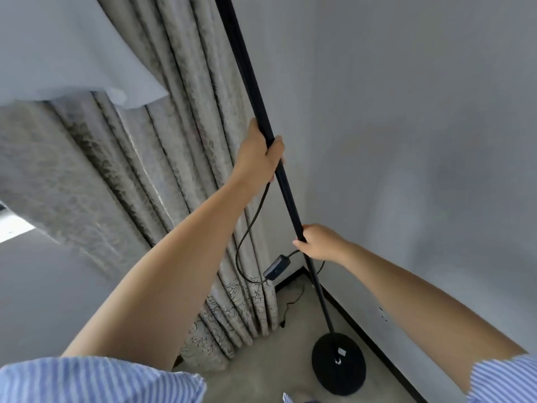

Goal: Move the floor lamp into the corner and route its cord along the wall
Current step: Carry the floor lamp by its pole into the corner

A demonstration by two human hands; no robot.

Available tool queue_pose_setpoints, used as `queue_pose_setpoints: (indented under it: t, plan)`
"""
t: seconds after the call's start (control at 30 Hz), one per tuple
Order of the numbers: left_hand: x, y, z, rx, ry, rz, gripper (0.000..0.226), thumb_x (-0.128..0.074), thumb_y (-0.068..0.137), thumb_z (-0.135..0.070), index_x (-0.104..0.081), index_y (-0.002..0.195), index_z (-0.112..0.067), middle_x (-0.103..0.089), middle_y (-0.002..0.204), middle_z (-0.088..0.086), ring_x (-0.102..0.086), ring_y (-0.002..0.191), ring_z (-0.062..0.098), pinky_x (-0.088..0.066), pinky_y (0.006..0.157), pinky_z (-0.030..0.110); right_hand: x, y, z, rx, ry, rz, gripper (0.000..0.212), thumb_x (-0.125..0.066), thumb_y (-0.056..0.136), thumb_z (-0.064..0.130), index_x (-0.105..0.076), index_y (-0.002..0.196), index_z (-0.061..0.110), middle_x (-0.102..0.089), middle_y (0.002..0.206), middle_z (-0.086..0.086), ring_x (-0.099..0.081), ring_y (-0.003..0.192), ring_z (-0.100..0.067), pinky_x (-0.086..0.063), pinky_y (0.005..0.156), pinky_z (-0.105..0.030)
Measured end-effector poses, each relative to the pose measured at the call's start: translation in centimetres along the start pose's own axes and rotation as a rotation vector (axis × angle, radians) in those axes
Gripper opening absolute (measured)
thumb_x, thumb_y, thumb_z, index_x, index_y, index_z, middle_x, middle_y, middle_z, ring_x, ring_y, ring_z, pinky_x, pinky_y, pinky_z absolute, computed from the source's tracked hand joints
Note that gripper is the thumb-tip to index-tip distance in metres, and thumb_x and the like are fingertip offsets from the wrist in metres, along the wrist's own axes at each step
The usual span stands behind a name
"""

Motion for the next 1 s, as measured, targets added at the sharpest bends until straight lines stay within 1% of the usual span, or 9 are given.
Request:
queue_pose_setpoints:
  t: [0.1,0.17,0.27,0.37,0.47,0.53,0.63,0.77,1.0]
  plan:
    - [-0.3,1.9,1.2,0.012,-0.003,0.014,0.012,-0.040,0.098,-0.011,-0.032,0.097,-0.019,-0.053,0.062,-0.001,-0.047,0.041,0.009,-0.040,0.027,0.007,0.3,2.5,-0.4,-0.013,0.019,0.002,0.027,-0.041,0.092,0.027,-0.039,0.065,0.024,-0.040,0.055,0.002,-0.039,0.046,-0.012,-0.030,0.044,-0.025]
    - [-0.5,2.9,2.2,0.041,0.007,0.011,0.010,-0.041,0.098,-0.011,-0.033,0.099,-0.017,-0.052,0.062,-0.002,-0.046,0.043,0.009,-0.041,0.027,0.006,0.2,4.1,-0.4,-0.032,0.037,0.011,0.017,-0.041,0.092,0.026,-0.050,0.089,0.011,-0.047,0.062,-0.001,-0.045,0.052,-0.015,-0.034,0.048,-0.027]
    - [-0.6,4.2,3.4,0.059,0.048,-0.005,0.018,-0.041,0.098,-0.009,-0.036,0.116,-0.007,-0.050,0.061,-0.002,-0.043,0.040,0.009,-0.043,0.029,0.010,0.4,6.4,-0.6,-0.060,0.064,0.023,0.028,-0.042,0.092,0.024,-0.048,0.110,0.005,-0.057,0.081,-0.013,-0.053,0.066,-0.021,-0.042,0.056,-0.032]
    - [-0.9,5.4,3.8,0.074,0.092,-0.014,0.030,-0.042,0.098,-0.009,-0.032,0.123,0.004,-0.049,0.064,0.000,-0.045,0.044,0.014,-0.054,0.048,0.032,0.7,8.5,-0.9,-0.077,0.056,0.011,0.030,-0.043,0.092,0.027,-0.048,0.112,0.006,-0.063,0.097,-0.019,-0.060,0.083,-0.030,-0.046,0.069,-0.037]
    - [-1.1,6.2,3.8,0.109,0.158,-0.009,0.039,-0.042,0.098,-0.011,-0.026,0.129,0.009,-0.061,0.088,0.026,-0.059,0.063,0.033,-0.059,0.069,0.050,1.0,10.1,-1.1,-0.104,0.048,-0.007,0.032,-0.042,0.092,0.029,-0.047,0.114,0.006,-0.063,0.102,-0.020,-0.060,0.089,-0.034,-0.048,0.074,-0.039]
    - [-1.4,6.5,4.0,0.107,0.225,-0.012,0.042,-0.042,0.099,-0.013,-0.025,0.130,0.010,-0.063,0.099,0.029,-0.065,0.075,0.041,-0.059,0.071,0.050,1.0,11.1,-1.3,-0.119,0.052,-0.009,0.032,-0.042,0.092,0.029,-0.047,0.114,0.006,-0.062,0.103,-0.020,-0.060,0.091,-0.035,-0.048,0.077,-0.042]
    - [-1.8,7.2,4.1,0.074,0.283,-0.032,0.041,-0.043,0.098,-0.013,-0.028,0.128,0.011,-0.057,0.089,0.010,-0.066,0.074,0.039,-0.059,0.069,0.051,1.1,12.3,-1.4,-0.125,0.073,-0.020,0.030,-0.041,0.092,0.028,-0.047,0.112,0.006,-0.062,0.103,-0.021,-0.060,0.091,-0.035,-0.050,0.080,-0.045]
    - [-2.2,8.3,4.3,0.074,0.314,-0.062,0.039,-0.044,0.098,-0.012,-0.029,0.125,0.012,-0.060,0.105,0.030,-0.066,0.081,0.044,-0.059,0.071,0.053,1.6,13.3,-1.8,-0.093,0.073,-0.044,0.030,-0.041,0.092,0.028,-0.046,0.111,0.004,-0.062,0.101,-0.023,-0.059,0.090,-0.037,-0.049,0.078,-0.046]
    - [-3.6,8.6,4.2,0.041,0.257,0.008,0.030,-0.042,0.099,-0.013,-0.035,0.119,0.008,-0.060,0.083,0.021,-0.062,0.071,0.032,-0.059,0.069,0.052,2.2,12.0,-3.4,-0.135,0.146,-0.049,0.036,-0.046,0.090,0.030,-0.042,0.115,0.003,-0.061,0.103,-0.019,-0.058,0.094,-0.035,-0.046,0.076,-0.041]
Point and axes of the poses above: each hand's wrist, its own y-axis towards the middle knuckle, its own x-axis out of the back of the hand, z = x × y, the point moved 1 cm from there along y, towards the middle knuckle
